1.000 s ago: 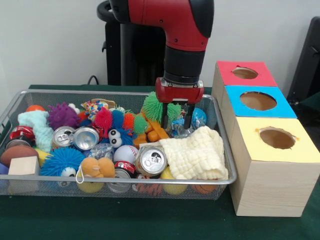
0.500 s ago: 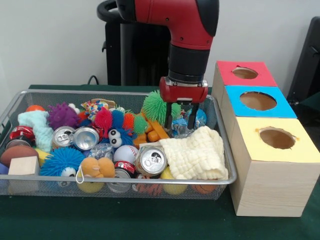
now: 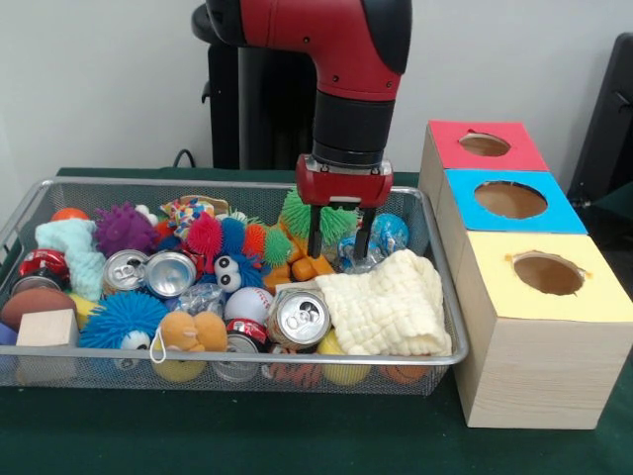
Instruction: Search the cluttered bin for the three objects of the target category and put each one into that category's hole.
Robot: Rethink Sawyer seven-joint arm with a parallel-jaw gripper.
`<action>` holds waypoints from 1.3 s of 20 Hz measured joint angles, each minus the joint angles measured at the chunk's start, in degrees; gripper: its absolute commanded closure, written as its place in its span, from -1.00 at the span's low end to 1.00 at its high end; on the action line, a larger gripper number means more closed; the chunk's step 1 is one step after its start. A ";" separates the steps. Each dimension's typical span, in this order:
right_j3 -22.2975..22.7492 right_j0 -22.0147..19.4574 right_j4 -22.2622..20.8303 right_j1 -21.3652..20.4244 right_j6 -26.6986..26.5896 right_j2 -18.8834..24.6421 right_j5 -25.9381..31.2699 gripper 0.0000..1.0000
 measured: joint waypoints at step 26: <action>4.38 3.48 0.06 2.05 0.00 -2.67 -15.69 -1.00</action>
